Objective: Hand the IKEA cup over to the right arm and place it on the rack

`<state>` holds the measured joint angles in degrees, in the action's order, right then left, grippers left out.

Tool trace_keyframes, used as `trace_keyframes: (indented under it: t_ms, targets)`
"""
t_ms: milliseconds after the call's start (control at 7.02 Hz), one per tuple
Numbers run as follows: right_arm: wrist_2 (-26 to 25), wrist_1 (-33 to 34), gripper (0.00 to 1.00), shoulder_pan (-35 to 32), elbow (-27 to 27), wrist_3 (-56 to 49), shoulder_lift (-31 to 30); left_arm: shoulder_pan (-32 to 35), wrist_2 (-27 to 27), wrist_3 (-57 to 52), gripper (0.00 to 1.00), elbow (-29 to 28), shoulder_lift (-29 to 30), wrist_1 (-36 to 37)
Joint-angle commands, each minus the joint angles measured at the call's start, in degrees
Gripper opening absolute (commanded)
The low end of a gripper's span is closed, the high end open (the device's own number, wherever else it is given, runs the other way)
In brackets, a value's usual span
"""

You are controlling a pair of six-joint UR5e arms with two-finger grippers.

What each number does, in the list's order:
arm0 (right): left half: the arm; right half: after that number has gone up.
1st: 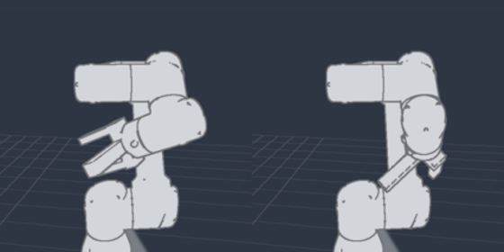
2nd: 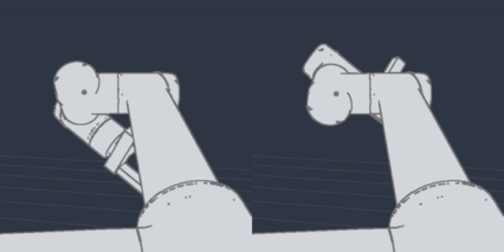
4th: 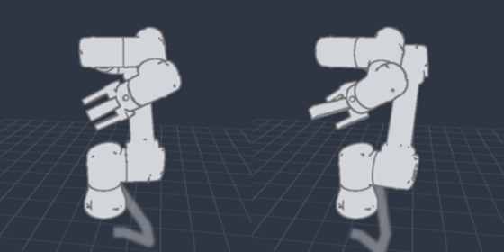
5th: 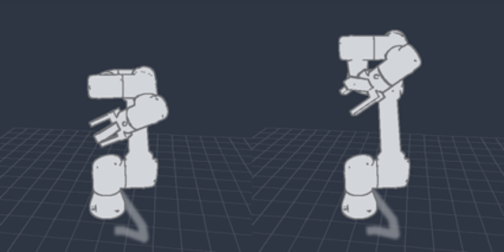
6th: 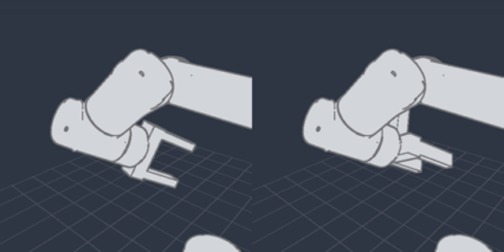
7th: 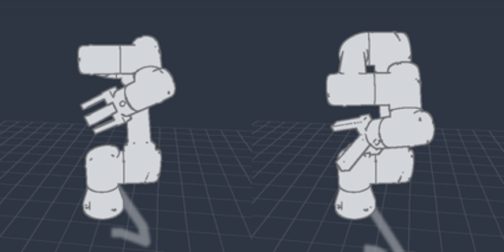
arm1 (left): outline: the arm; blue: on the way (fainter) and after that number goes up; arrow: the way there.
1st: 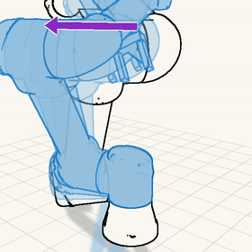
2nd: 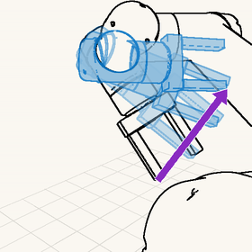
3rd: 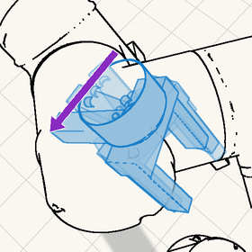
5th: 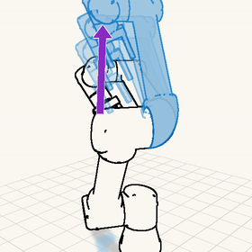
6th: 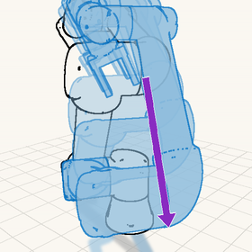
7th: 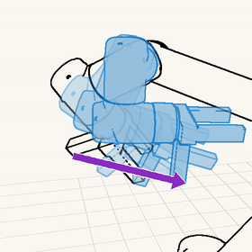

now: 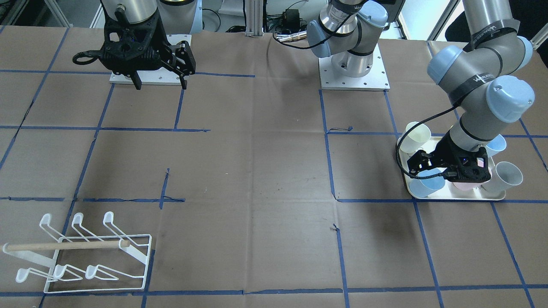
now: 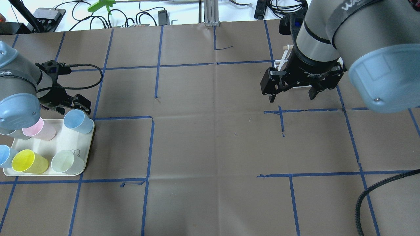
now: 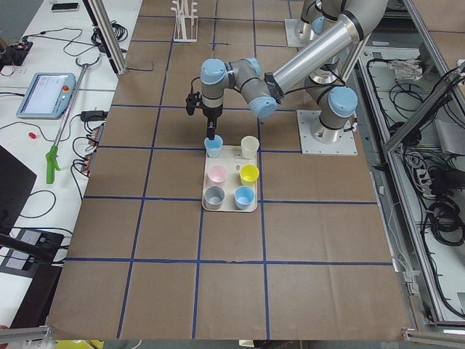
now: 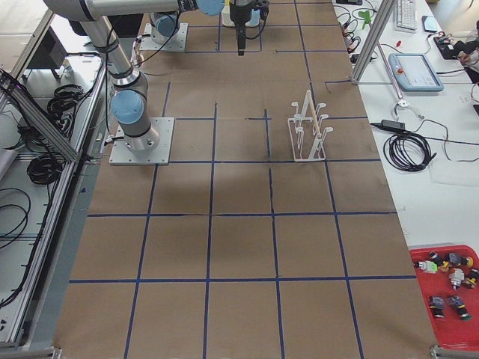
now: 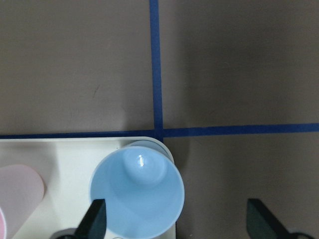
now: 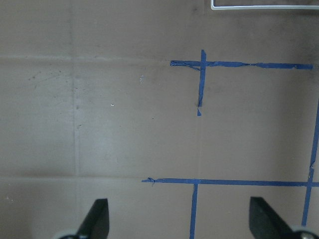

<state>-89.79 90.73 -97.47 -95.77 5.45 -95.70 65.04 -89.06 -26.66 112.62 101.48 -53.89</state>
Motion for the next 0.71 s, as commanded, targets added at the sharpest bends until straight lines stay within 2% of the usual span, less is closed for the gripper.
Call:
trace_keyframes:
  t_ms: [0,427,569]
  targets:
    - [0.05,0.15,1.00,0.00,0.06,0.00,0.07,0.00,-0.06,0.38,0.99,1.62,2.32,1.25]
    - [0.05,0.24,1.00,0.00,0.06,0.00,0.07,-0.18,-0.24,0.47,0.98,2.16,2.15,0.54]
    - [0.05,0.24,1.00,0.00,0.06,0.00,0.07,-0.18,-0.33,-0.57,0.70,1.90,2.06,0.54]
